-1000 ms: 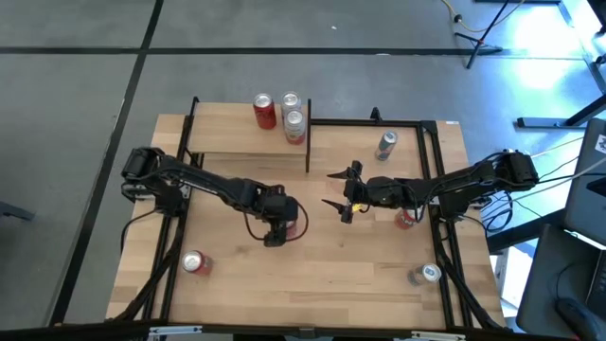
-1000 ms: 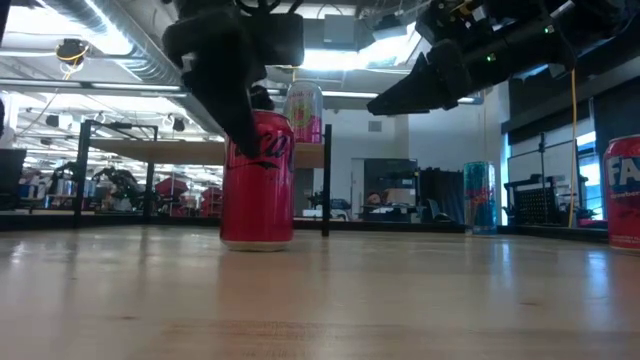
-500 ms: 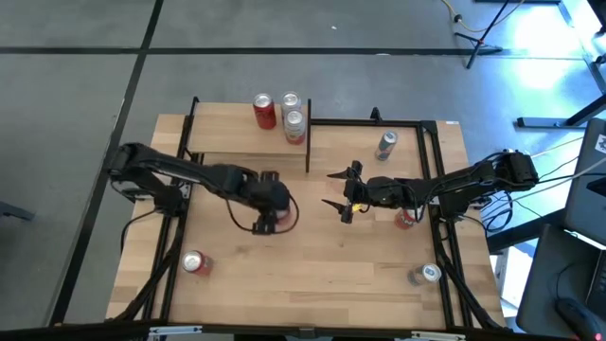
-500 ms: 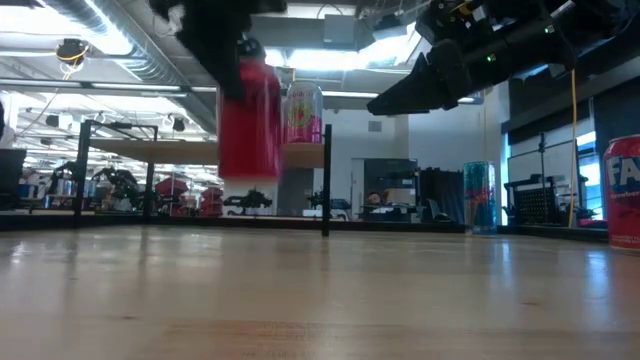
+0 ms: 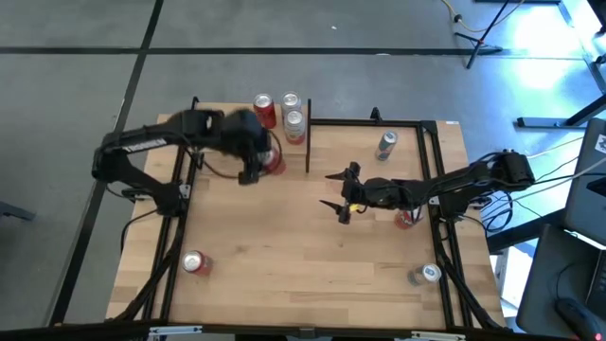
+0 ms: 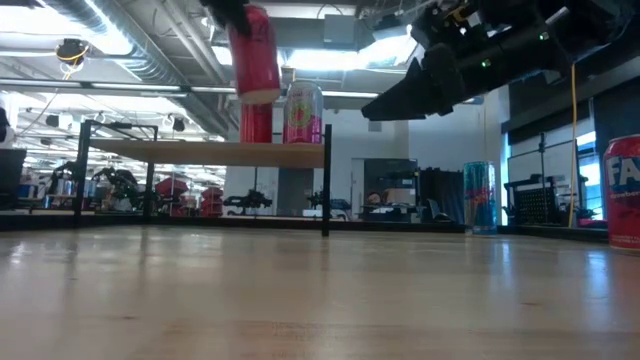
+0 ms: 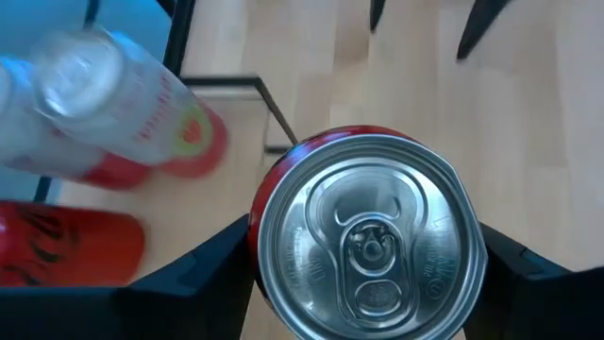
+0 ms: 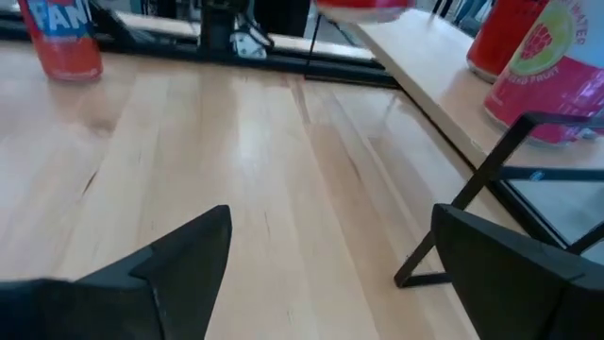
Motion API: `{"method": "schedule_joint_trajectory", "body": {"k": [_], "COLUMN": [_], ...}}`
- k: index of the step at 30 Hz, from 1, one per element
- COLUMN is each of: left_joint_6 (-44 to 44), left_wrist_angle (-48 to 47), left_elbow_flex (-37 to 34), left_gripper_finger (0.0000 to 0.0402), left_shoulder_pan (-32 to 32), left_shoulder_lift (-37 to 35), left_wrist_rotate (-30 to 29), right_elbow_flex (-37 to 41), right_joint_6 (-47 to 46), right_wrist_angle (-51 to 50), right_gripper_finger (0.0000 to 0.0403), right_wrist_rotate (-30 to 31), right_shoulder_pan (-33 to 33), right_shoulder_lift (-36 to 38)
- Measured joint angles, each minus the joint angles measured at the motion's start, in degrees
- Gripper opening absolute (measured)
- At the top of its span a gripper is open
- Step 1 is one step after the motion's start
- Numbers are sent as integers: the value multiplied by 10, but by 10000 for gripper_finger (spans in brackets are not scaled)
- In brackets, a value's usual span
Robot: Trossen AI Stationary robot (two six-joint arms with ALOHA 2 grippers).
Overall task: Place canned beverage on shelf
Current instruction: Put the red black soda can aligned with the other red black soda can on the shelf
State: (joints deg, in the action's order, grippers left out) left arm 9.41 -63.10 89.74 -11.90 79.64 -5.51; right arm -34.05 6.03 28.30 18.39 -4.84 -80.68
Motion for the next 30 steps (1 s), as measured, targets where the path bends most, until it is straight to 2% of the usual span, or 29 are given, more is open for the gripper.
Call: {"method": "schedule_joint_trajectory", "body": {"k": [5,9,11,20,30], "left_joint_6": [54,81,109,196,210], "left_wrist_angle": [-64,-79,-79,-80,-75], "left_elbow_flex": [82,96,96,96,96], "left_gripper_finger": [248,249,249,249,249], "left_shoulder_pan": [-73,-130,-151,-240,-277], "left_shoulder_lift": [36,54,63,105,140], "left_wrist_rotate": [56,120,132,131,141], "right_elbow_flex": [0,0,0,0,0], "right_joint_6": [-13,-13,-12,8,2], "right_wrist_angle": [2,2,2,21,17], "right_gripper_finger": [351,351,351,351,351], "right_wrist_rotate": [0,0,3,5,1], "right_shoulder_pan": [0,0,0,4,26], "right_shoulder_lift": [-6,-9,-10,-11,-11]}}
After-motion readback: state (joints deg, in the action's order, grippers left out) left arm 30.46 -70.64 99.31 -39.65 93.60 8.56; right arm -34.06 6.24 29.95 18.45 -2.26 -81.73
